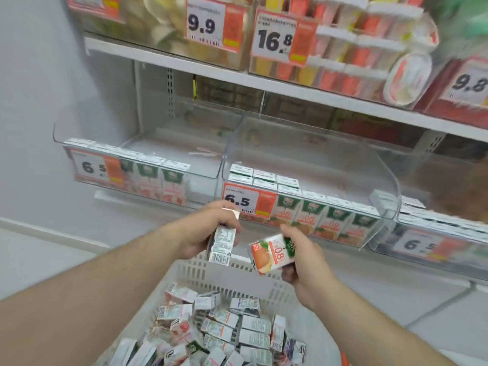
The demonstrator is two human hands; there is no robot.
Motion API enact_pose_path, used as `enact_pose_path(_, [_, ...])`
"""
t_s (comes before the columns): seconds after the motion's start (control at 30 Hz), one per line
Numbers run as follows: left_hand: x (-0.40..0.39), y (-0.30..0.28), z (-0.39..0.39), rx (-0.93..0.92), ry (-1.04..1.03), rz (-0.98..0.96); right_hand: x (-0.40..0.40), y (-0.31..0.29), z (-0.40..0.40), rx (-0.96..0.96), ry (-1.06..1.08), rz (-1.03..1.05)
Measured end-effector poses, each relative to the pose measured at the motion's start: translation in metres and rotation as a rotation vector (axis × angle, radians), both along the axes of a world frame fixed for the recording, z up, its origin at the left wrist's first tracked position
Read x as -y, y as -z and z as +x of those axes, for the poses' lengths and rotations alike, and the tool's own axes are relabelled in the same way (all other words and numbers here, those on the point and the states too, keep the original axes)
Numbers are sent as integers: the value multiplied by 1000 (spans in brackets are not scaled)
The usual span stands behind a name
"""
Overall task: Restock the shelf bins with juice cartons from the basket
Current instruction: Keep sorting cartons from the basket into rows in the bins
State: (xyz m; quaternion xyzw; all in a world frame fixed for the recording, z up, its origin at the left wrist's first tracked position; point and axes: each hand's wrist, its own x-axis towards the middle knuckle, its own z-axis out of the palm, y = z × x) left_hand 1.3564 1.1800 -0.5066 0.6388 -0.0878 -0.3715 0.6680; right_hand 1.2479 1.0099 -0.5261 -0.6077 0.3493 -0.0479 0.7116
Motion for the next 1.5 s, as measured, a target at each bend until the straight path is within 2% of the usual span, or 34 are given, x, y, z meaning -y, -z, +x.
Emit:
enact_pose_path(0.13, [-1,-17,-4,86,36,46,2,-33,3,61,13,-23])
enact_pose_path(0.27, [18,-29,-6,231,-66,28,22,-79,14,199,9,-266])
enact_pose_path(0.33, [27,-33,-7,429,-107,110,41,-104,21,247,50,-424])
enact_pose_path(0.43, [35,-33,-7,832,-135,339,73,-123,37,262,97,-582])
enact_pose_path(0.5, [38,-33,-5,1004,-134,412,90,-121,51,235,119,-617])
enact_pose_path(0.63, [42,-29,2,1093,-121,538,113,-105,86,122,135,-728])
enact_pose_path(0.73, [43,-25,3,1124,-107,675,122,-99,104,-52,12,-881])
enact_pose_path(0.83, [45,-24,0,1153,-93,725,129,-94,111,-218,-182,-989])
enact_pose_path(0.9, [45,-24,-2,1165,-84,738,131,-89,113,-256,-328,-975])
enact_pose_path(1.03, [45,-23,-2,1164,-87,741,136,-85,112,-289,-547,-804])
enact_pose_path(1.13, [46,-23,-1,1172,-82,741,142,-86,116,-323,-610,-514])
enact_pose_path(1.2, [46,-23,-1,1169,-82,740,145,-88,120,-349,-640,-402])
enact_pose_path(1.5, [48,-19,0,1135,-107,698,148,-87,123,-392,-687,-423])
